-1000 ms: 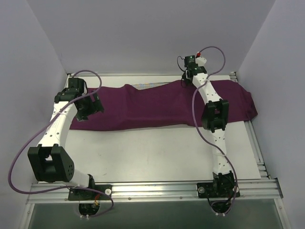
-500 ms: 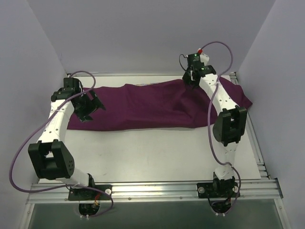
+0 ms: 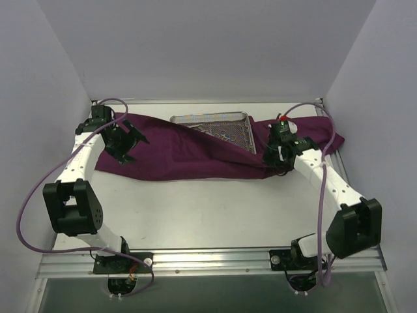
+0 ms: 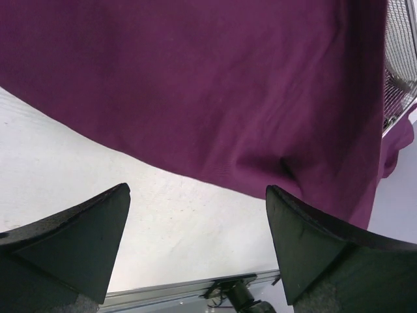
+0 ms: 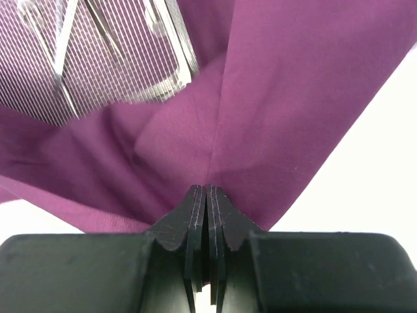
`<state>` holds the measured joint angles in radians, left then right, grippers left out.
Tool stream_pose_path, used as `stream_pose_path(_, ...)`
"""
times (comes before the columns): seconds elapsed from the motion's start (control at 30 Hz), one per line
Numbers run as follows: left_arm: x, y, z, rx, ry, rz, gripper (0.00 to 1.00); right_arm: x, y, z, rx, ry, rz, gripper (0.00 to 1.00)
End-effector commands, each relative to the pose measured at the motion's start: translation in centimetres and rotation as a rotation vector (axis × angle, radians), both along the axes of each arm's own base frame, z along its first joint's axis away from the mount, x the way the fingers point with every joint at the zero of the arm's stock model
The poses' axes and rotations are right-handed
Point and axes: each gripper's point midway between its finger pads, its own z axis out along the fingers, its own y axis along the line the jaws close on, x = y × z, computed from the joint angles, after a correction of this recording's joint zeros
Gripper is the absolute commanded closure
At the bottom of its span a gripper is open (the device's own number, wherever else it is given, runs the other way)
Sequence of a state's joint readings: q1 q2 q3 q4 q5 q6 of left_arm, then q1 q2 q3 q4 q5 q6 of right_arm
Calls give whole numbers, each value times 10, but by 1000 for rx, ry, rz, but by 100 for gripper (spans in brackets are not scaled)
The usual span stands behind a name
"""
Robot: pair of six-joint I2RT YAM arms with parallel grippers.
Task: Open and lay out the surgical kit
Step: Open the surgical kit at the center of the board.
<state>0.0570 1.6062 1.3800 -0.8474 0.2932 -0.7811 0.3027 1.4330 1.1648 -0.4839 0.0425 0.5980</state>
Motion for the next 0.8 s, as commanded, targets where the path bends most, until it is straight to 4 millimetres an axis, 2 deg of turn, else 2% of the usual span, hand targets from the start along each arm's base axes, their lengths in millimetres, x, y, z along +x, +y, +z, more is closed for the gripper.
stream_pose_path(0.0, 16, -9, 1, -54, -4, 49, 6, -42, -2, -11, 23, 56, 43, 100)
stream_pose_path(0.03, 17, -11, 0, -60, 1, 41, 6, -54, -4, -23, 27, 86, 44, 100)
stream_pose_path(0.07, 19, -14, 1, -56, -3, 31, 6, -58, -4, -21, 37, 69, 50, 100)
stream_pose_path(0.1, 21, -15, -4, -48, 9, 29, 6, -55, -1, -22, 53, 45, 60, 92)
stream_pose_path(0.17, 28, -18, -1, -46, 2, 32, 6, -57, 1, -29, 63, 56, 74, 86)
stream_pose_path(0.23, 34, -19, -5, -48, 20, 50, 6, -54, 5, -33, 71, 69, 86, 74)
stream_pose_path(0.27, 35, -31, -5, -45, 26, 28, 6, -54, 11, -38, 92, 91, 103, 70)
stream_pose_path(0.33, 47, -37, 0, -38, 23, 30, 6, -52, 16, -38, 111, 93, 115, 62)
stream_pose_path(0.37, 52, -39, 2, -34, 18, 32, 6, -49, 17, -37, 114, 94, 117, 47)
stream_pose_path(0.43, 68, -46, 8, -34, 6, 32, 6, -46, 14, -34, 98, 95, 115, 34)
stream_pose_path(0.47, 73, -48, 9, -35, 1, 32, 6, -43, 13, -32, 85, 94, 116, 24)
stream_pose_path(0.5, 79, -50, 3, -32, 15, 36, 6, -37, 8, -24, 70, 80, 100, 19)
stream_pose_path(0.57, 92, -53, 7, -35, 1, 42, 6, -29, 1, -16, 54, 67, 84, 11)
stream_pose_path(0.6, 97, -54, -3, -33, 22, 44, 6, -20, -1, -6, 46, 43, 86, 10)
stream_pose_path(0.63, 103, -56, -1, -37, 19, 46, 6, -12, -13, -1, 41, 30, 53, 9)
stream_pose_path(0.67, 108, -58, -13, -39, 44, 44, 6, -6, -17, -1, 42, 33, 39, 8)
stream_pose_path(0.7, 110, -59, -15, -43, 52, 42, 6, 3, -22, 7, 47, 17, 29, 8)
stream_pose_path(0.73, 117, -60, -10, -45, 37, 41, 6, 9, -32, 9, 63, 16, 3, 8)
stream_pose_path(0.77, 121, -61, -22, -46, 60, 41, 6, 13, -36, 7, 64, 28, -6, 8)
